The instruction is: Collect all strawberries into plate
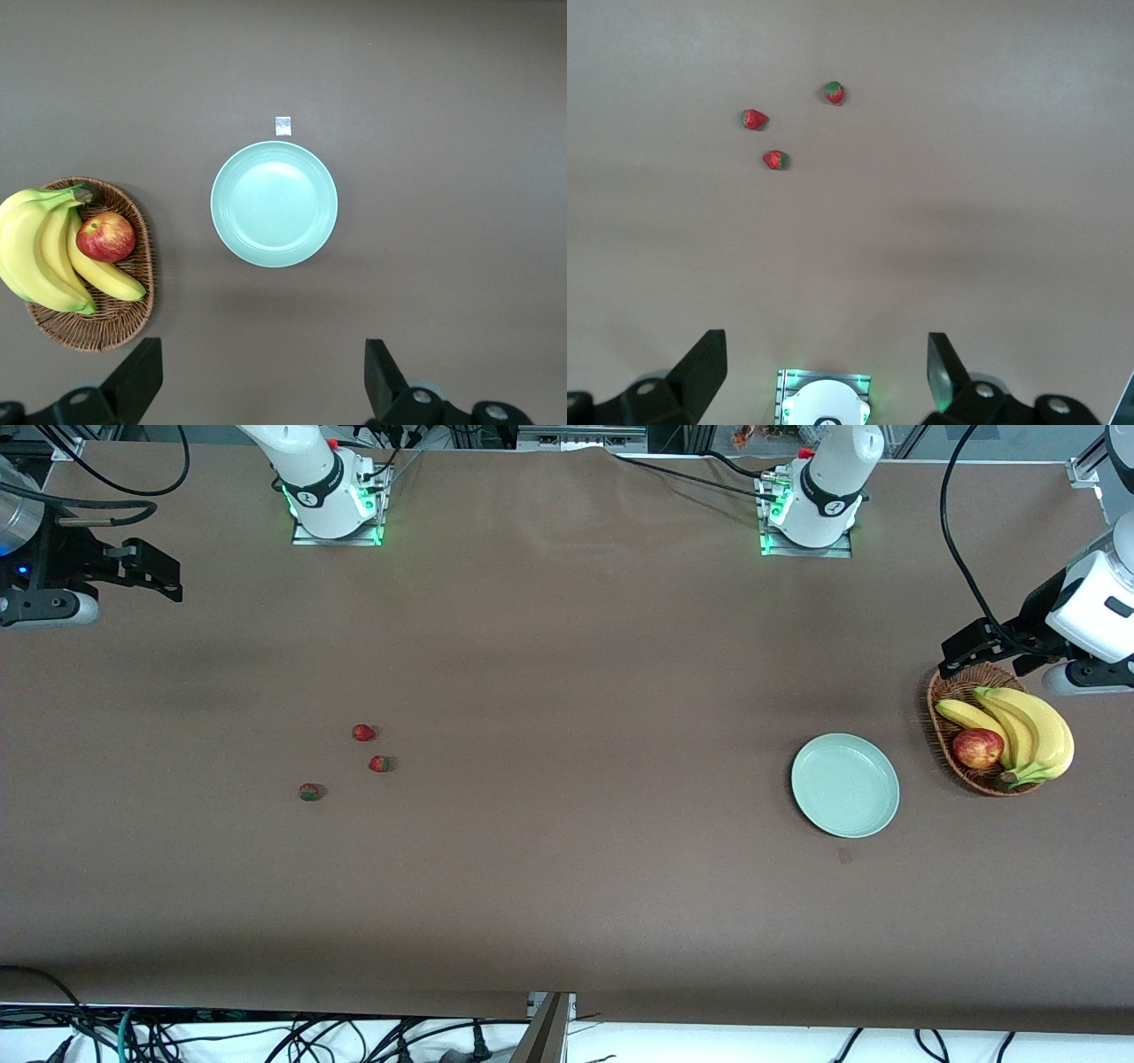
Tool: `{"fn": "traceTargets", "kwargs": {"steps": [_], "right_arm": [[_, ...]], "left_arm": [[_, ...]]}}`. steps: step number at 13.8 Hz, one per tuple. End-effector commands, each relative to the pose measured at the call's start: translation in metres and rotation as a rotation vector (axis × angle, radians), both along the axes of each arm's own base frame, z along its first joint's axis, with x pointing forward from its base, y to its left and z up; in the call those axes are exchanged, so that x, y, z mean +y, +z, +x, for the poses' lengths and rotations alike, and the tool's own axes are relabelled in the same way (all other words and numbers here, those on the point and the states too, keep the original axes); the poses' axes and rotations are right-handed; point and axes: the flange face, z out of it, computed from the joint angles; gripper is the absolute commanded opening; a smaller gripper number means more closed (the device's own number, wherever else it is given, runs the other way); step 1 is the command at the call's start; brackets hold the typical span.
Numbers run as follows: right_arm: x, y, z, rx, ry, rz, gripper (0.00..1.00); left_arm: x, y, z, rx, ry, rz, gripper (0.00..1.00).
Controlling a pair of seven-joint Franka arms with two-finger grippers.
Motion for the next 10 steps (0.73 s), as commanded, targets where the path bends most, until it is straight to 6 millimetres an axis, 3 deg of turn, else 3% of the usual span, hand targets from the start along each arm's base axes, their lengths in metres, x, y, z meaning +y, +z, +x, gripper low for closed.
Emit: {"fn": "traceTargets", "kwargs": {"steps": [1,10], "right_arm": [[-0.0024,0.0051,0.0005,-0.002,-0.003,-0.003,1.00],[0.0007,-0.0004,0.0053,0.002,0.019,-0.002,1.00]], "left_arm": [[0.0019,0.0050,0.0027,0.001,0.008,-0.020,1.00],[0.0028,0.0025,0.0040,0.004,0.010,-0.020,1.00]]}}
